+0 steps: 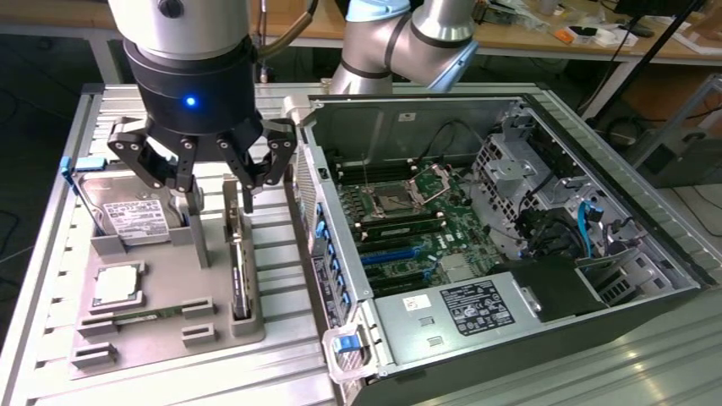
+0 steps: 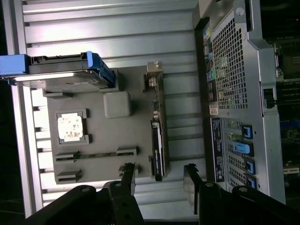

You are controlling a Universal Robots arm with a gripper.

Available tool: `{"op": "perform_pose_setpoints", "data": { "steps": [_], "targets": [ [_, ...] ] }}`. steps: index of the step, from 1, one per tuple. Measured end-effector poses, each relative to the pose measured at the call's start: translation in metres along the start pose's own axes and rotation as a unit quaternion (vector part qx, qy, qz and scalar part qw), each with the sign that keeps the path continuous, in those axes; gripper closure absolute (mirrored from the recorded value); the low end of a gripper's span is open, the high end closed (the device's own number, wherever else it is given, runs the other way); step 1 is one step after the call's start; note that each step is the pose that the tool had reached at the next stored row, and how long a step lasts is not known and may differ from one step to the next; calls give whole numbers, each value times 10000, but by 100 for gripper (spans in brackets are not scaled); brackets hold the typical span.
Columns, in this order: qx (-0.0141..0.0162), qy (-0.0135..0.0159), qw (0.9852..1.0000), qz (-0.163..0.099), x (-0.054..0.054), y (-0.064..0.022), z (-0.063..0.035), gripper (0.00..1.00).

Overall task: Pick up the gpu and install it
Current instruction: 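Pick up the gpu and move the gpu toward the slot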

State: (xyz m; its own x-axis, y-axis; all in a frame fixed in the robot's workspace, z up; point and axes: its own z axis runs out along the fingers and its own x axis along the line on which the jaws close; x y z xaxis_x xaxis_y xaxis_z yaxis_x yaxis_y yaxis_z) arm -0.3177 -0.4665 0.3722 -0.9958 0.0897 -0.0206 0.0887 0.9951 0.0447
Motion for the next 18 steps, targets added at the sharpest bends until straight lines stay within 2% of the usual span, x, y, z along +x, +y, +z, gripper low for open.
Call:
{"op": "perform_pose_setpoints", "data": {
  "steps": [18],
  "targets": [
    [0, 0, 10000, 1, 1, -3, 85, 46]
  ]
}}
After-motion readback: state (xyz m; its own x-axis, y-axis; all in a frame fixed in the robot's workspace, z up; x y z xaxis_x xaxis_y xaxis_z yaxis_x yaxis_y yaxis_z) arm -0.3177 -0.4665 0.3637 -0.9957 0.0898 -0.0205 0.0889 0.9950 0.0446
